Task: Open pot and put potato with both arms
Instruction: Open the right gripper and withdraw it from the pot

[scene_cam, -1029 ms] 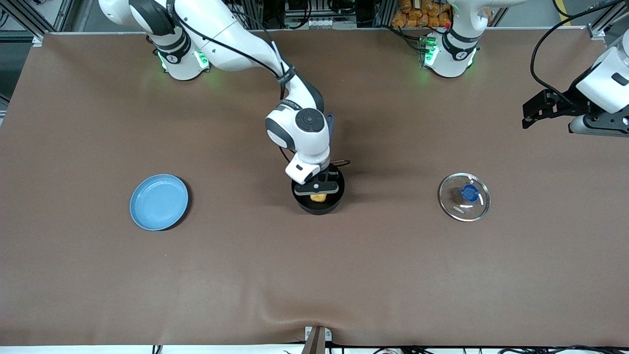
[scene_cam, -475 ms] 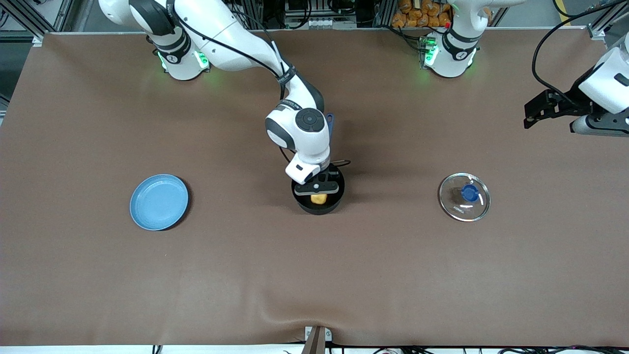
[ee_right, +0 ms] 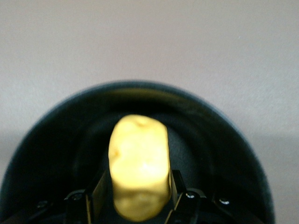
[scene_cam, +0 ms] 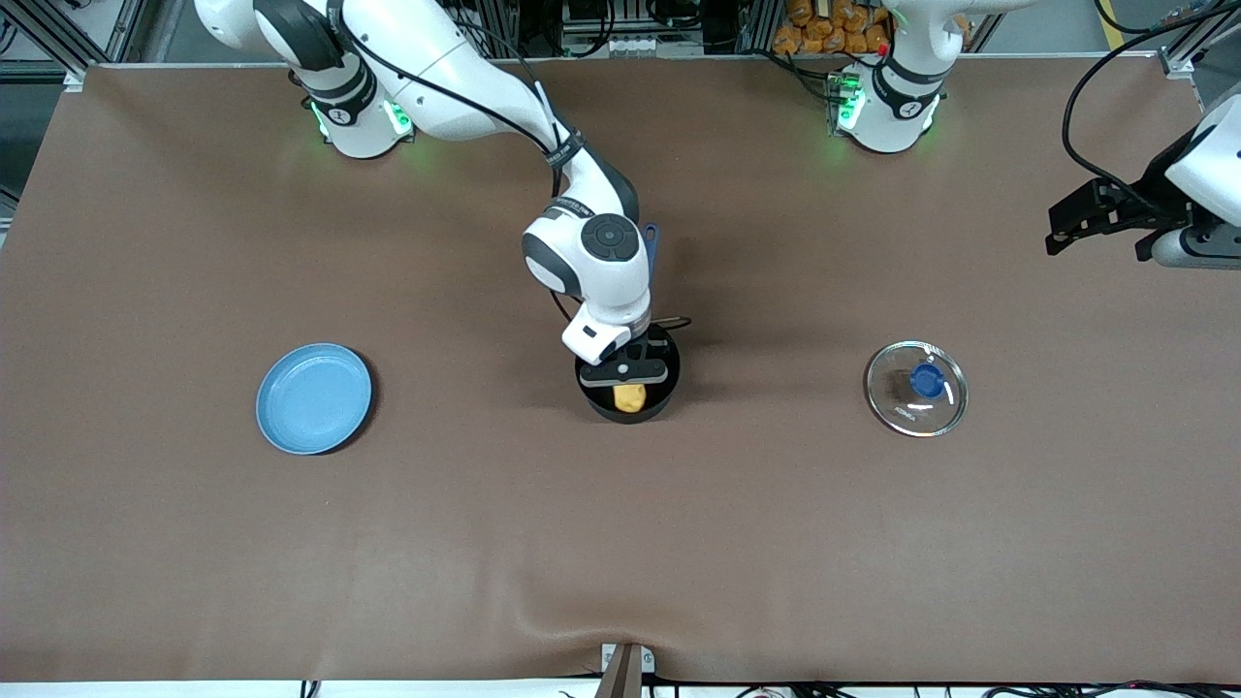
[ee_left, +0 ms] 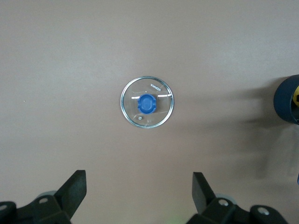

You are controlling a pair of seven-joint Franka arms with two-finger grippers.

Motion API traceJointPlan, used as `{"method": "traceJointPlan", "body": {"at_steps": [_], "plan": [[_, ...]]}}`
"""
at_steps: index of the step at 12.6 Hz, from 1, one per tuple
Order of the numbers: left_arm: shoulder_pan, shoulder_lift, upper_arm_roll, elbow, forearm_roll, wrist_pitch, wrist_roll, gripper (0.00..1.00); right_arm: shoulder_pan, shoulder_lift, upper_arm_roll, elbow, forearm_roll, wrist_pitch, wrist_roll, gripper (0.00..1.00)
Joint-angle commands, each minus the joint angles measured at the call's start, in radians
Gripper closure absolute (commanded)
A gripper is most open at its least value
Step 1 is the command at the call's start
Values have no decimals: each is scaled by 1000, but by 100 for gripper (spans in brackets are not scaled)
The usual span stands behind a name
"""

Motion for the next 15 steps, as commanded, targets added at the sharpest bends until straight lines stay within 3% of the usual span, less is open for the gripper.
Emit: {"method": "traceJointPlan", "body": {"at_steps": [1,5,9,12,14,15], "plan": [[7,-5,-8,11,-21,-18,-21,0,-45,-62,25,1,-13,-63,12,37],[4,-5,-12,11,-11,-40,-97,0,-54,-194,25,-1,39,-207,10,43],[6,-5,-12,11,-7,-48,-99,0,-121,-444,18,-1,122,-535,-5,53],[3,-6,-13,11,-6,-48,-102,0,-215,-583,16,1,140,-730,-157,65],[1,-9,-25,11,12,-48,-107,0,-322,-674,15,2,142,-872,-333,59],[1,-12,-28,11,12,-46,-108,0,-377,-697,15,7,142,-921,-408,41]]}}
